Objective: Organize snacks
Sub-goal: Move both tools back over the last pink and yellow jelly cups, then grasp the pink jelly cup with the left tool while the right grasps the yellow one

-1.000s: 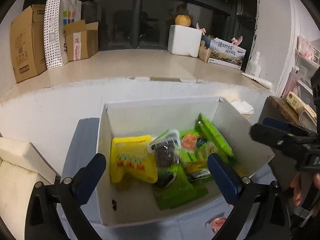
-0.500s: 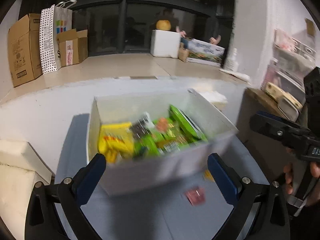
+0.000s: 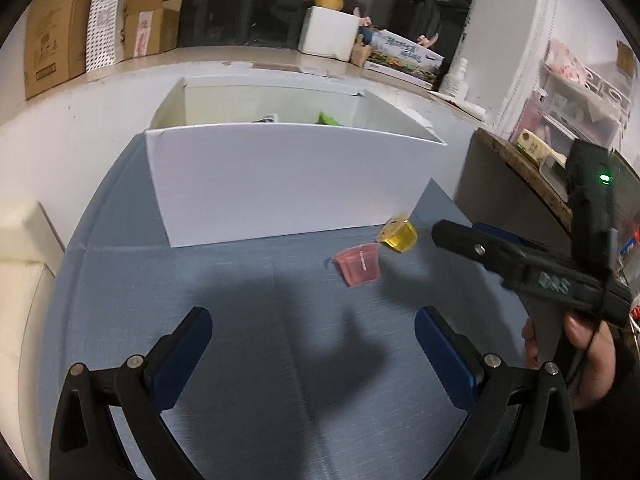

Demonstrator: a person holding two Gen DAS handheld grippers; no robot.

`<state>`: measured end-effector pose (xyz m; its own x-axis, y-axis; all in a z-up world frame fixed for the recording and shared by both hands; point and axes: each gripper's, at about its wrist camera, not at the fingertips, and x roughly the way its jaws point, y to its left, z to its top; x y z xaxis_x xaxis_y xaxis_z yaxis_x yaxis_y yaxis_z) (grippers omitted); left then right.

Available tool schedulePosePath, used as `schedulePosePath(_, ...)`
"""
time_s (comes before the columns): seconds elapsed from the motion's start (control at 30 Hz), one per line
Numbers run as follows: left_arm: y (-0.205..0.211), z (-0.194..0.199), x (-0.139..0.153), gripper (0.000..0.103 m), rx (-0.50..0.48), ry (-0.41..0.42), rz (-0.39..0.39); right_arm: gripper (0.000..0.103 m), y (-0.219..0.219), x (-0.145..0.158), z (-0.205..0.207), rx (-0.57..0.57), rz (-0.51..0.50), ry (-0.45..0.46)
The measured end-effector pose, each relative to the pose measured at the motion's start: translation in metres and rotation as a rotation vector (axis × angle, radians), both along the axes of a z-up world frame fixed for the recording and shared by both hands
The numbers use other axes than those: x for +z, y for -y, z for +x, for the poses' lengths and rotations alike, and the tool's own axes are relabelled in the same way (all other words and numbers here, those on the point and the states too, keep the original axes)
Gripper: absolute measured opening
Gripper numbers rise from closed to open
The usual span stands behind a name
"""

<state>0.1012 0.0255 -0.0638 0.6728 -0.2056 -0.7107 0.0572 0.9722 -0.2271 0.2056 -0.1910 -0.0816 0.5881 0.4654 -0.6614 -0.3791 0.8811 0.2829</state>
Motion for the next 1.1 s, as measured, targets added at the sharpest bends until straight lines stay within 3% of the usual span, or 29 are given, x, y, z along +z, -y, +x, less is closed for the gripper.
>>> schedulePosePath(0.3, -0.005, -0.005, -0.006, 0.103, -0.002, -0.004, -0.031, 0.103, -0.025, -0.027, 0.045, -0.05, -0.082, -0.085)
schedulePosePath(0.57, -0.007, -0.005, -0.011, 0.103, 0.003, -0.02, -0.043, 0.102, -0.027, -0.049, 0.047, -0.058, -0.13, -0.109)
schedulePosePath(0.67, -0.006, -0.004, -0.014, 0.103, 0.0, -0.029, -0.048, 0.088, -0.026, -0.051, 0.044, -0.058, -0.16, -0.089)
schedulePosePath(0.73, -0.007, -0.003, -0.016, 0.103, 0.004, -0.033, -0.047, 0.073, -0.023, -0.05, 0.043, -0.056, -0.16, -0.078)
schedulePosePath(0.77, -0.006, -0.003, -0.017, 0.103, 0.003, -0.038, -0.046, 0.058, -0.022, -0.05, 0.043, -0.048, -0.143, -0.083)
schedulePosePath(0.8, -0.006, -0.002, -0.018, 0.103, 0.002, -0.04, -0.045, 0.05, -0.02, -0.05, 0.043, -0.047, -0.138, -0.084)
schedulePosePath(1.1, 0.003, 0.019, -0.032, 0.103, -0.022, -0.079, -0.049, 0.05, -0.004, -0.031, 0.019, -0.013, -0.045, -0.041)
